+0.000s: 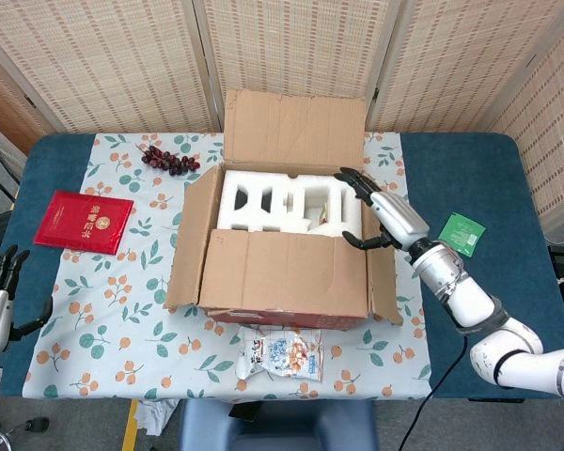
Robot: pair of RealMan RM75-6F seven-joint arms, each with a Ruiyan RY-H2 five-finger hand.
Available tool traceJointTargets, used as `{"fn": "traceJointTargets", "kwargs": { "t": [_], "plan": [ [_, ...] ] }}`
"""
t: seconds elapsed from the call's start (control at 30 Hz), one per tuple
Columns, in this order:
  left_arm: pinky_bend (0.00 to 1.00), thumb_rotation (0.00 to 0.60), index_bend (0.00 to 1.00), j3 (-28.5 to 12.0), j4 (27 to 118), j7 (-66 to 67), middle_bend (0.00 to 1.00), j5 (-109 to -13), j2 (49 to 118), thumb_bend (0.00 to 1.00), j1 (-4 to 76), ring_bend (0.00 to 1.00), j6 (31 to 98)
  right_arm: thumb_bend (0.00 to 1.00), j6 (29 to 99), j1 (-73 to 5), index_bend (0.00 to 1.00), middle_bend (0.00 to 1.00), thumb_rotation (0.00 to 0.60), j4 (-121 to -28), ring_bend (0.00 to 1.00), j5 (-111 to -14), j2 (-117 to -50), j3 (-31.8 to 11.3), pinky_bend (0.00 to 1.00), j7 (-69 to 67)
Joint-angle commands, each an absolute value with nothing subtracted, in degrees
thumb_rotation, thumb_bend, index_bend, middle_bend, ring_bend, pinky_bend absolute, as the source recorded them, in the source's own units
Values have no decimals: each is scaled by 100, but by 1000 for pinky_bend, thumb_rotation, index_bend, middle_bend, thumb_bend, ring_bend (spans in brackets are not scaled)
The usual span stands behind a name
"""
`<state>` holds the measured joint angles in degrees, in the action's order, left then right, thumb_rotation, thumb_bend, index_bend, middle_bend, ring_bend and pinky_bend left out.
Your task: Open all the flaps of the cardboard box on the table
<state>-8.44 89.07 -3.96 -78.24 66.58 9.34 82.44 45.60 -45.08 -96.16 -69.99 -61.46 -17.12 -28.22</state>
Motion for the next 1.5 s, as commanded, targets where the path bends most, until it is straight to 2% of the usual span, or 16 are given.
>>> {"fn": "traceJointTargets", "kwargs": {
  "t": [0.03,0.4,0.8,1.23,1.5],
  "plan": [
    [0,415,0,-853,8899,-421,0,-7813,6657,459,932,0,8245,422,3975,-4520,0,0,600,-9248,0,-7486,-6286,-1710,279,-3950],
    [0,420,0,-854,8900,-444,0,-7805,6656,459,930,0,8240,422,3663,-4706,0,0,600,-8707,0,-7885,-6650,-1541,288,-4689],
    [0,417,0,-850,8877,-410,0,-7821,6681,459,944,0,8239,422,3669,-4715,0,0,600,-8957,0,-8239,-6539,-1408,314,-5511],
    [0,420,0,-821,8870,-334,0,-7884,6724,459,977,0,8225,422,4149,-4575,0,0,600,-9509,0,-8562,-6008,-1348,324,-5950],
    [0,418,0,-779,8829,-224,0,-7900,6780,460,1024,0,8141,422,4516,-4405,0,0,600,-10346,0,-8552,-5240,-1457,324,-5874]
  ]
}}
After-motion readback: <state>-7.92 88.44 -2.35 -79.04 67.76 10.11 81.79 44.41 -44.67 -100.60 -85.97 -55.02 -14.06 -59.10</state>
